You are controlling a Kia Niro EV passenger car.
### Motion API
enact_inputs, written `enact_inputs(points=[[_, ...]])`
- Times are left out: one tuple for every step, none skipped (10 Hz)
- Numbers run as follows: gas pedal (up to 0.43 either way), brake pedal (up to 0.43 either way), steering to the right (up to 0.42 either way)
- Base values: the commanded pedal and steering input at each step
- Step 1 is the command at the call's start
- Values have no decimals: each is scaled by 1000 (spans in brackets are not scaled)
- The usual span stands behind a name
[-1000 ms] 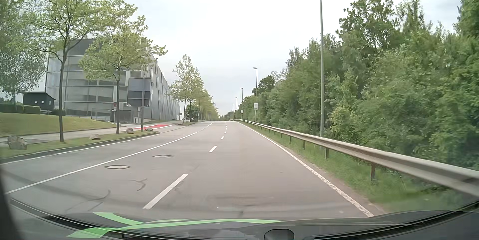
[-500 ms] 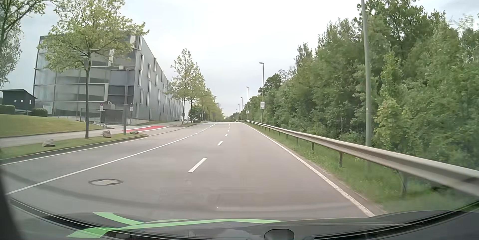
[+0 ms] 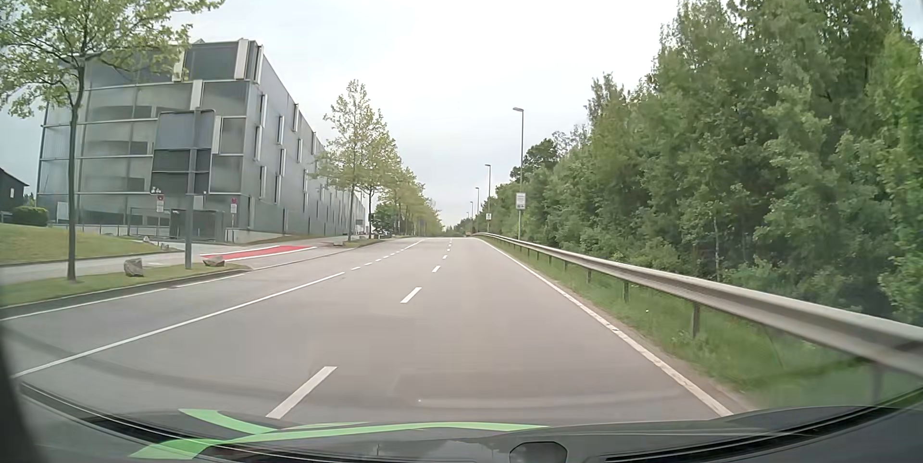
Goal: Follow the waypoints while adhering to traffic rules and regulations
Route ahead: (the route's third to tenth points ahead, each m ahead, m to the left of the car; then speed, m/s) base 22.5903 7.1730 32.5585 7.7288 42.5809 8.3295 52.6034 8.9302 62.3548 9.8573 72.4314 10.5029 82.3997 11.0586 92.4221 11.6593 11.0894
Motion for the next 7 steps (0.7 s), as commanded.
enact_inputs(points=[[110, 0, -16], [110, 0, -15], [110, 0, -15], [110, 0, -15], [110, 0, -14], [110, 0, -13], [110, 0, -12]])
